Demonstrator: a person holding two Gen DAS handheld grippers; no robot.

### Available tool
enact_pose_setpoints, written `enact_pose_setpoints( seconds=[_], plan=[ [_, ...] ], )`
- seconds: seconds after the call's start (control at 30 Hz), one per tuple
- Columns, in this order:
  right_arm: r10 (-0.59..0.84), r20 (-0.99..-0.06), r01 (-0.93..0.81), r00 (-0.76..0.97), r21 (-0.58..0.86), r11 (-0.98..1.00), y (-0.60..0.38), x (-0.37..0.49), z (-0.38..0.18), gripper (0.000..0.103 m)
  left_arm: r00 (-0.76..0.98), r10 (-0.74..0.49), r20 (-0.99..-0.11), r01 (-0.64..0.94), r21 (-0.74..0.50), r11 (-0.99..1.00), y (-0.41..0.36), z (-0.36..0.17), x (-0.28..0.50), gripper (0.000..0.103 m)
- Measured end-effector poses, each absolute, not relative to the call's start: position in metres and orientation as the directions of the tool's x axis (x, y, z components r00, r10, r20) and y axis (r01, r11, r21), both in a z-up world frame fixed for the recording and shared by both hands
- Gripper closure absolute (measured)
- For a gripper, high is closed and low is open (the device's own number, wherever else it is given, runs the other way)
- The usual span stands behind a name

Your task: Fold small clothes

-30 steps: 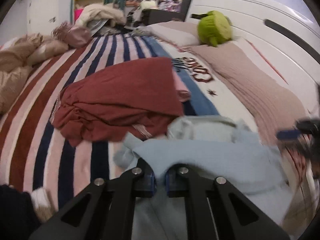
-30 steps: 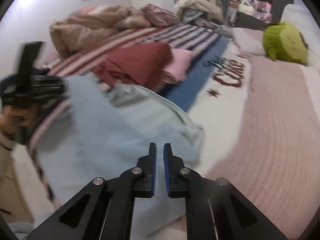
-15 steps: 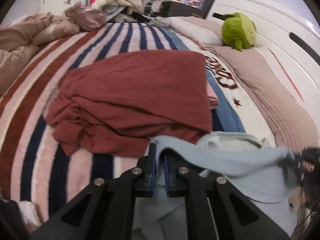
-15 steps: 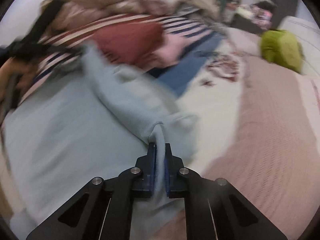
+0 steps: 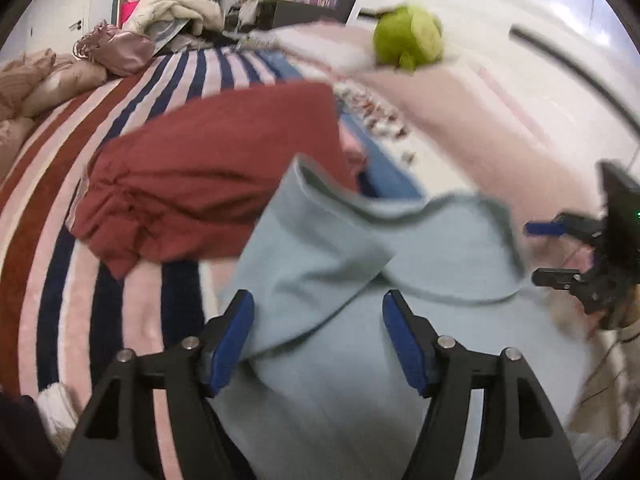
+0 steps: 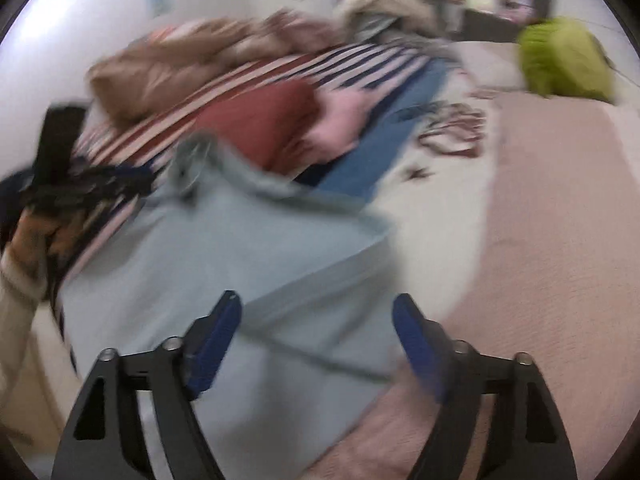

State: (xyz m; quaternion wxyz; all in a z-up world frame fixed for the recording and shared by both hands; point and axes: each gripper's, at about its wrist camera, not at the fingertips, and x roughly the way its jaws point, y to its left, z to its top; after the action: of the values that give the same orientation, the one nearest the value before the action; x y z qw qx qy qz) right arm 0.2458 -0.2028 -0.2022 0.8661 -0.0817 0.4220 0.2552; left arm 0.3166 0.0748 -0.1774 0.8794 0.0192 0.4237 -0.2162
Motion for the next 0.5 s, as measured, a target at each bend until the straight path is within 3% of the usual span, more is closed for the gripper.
enact_pose_setpoints(
  seconds=[0.07,0.1,0.13,0.2,0.27,0.37,0.4,0.5],
  plan=[
    [0.251,-0.796,-0.48,0.55,-0.055,0.876,-0.186,0.247,-0.218,0.025,0.573,-0.252,-0.779,0.33,-0.063,0.942,0.069,-0.189,0.323,0.04],
    [0.221,-0.8,-0.466,0.558,-0.082,0.881,-0.18,0.25,-0.225,0.026,0.586,-0.241,-0.773,0.305,-0.065,0.95,0.07,-0.19,0.326,0.047],
    [0.212,-0.792,-0.449,0.573,-0.087,0.889,-0.178,0.254,-0.227,0.03,0.62,-0.23,-0.75,0.261,-0.08,0.962,0.075,-0.188,0.328,0.066],
    [0.168,-0.769,-0.379,0.617,-0.103,0.92,-0.182,0.263,-0.223,0.039,0.681,-0.124,-0.721,0.107,-0.07,0.992,0.093,-0.181,0.335,0.079],
    [0.101,-0.744,-0.28,0.661,-0.119,0.953,-0.195,0.275,-0.217,0.052,0.681,-0.069,-0.729,0.0,-0.094,0.996,0.117,-0.182,0.346,0.077],
    [-0.053,-0.711,-0.149,0.702,-0.219,0.964,-0.211,0.296,-0.218,0.071,0.639,-0.032,-0.768,-0.037,-0.073,0.997,0.13,-0.191,0.353,0.074],
    [-0.051,-0.711,-0.146,0.701,-0.213,0.966,-0.216,0.298,-0.217,0.075,0.647,-0.038,-0.761,-0.031,-0.076,0.997,0.133,-0.19,0.347,0.074],
    [0.064,-0.711,-0.163,0.701,-0.072,0.984,-0.234,0.285,-0.206,0.075,0.674,-0.104,-0.731,-0.001,-0.143,0.99,0.141,-0.18,0.328,0.071]
  ],
)
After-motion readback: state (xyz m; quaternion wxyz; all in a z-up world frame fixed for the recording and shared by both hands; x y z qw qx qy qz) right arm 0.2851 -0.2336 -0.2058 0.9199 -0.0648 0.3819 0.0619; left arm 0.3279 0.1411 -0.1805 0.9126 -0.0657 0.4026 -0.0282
